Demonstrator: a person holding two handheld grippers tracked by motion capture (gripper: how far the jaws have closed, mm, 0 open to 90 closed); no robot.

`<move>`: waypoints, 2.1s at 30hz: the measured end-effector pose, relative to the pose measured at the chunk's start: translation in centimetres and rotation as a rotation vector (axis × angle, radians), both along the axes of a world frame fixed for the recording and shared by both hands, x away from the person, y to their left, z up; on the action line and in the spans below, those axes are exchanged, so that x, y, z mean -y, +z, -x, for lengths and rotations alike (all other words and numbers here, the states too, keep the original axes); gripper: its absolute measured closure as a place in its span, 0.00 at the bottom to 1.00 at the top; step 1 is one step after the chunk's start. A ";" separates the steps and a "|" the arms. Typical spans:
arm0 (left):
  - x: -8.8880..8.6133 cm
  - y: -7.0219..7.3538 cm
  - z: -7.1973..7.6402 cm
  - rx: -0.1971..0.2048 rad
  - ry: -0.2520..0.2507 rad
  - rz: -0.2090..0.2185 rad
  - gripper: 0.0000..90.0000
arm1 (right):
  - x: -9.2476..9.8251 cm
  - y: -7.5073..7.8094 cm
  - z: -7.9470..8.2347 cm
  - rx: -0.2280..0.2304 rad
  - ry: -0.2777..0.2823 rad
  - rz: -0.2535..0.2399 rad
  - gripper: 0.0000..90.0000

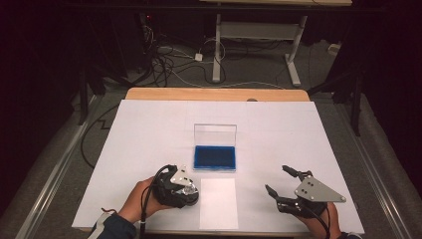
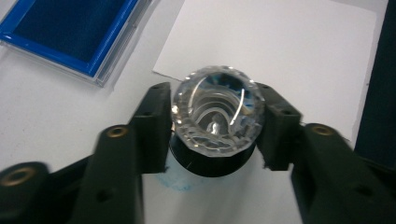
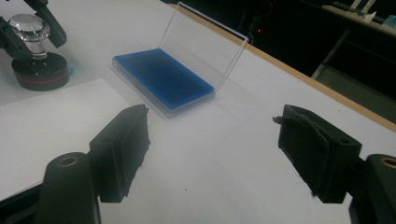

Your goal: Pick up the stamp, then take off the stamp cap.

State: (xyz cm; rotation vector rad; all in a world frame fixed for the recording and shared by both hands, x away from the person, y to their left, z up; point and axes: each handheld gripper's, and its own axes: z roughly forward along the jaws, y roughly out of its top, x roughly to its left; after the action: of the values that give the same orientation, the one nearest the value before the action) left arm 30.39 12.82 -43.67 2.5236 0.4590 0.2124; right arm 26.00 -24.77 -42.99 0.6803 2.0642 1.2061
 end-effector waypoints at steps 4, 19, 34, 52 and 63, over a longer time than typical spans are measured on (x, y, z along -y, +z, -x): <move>0.1 -0.1 0.1 0.004 -0.010 -0.005 0.59 | 0.0 0.0 0.0 -0.005 0.001 0.000 0.28; -0.1 0.3 0.5 0.089 -0.011 -0.013 0.60 | 0.0 0.0 0.0 0.001 0.004 0.003 0.28; -0.8 0.3 0.5 0.101 0.006 0.038 0.60 | 0.1 0.0 -0.4 -0.001 -0.004 0.004 0.28; -1.5 0.8 0.7 0.138 0.042 0.139 0.60 | 0.2 -0.1 -0.4 -0.016 0.006 0.002 0.26; -0.8 1.7 0.5 0.147 0.034 0.160 0.60 | -0.4 -0.5 -0.7 -0.055 0.053 0.000 0.24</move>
State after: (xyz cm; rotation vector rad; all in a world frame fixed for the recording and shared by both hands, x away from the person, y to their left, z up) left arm 29.85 13.65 -42.00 2.3268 0.4417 0.3571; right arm 26.73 -24.36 -43.50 0.6692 2.1399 1.2301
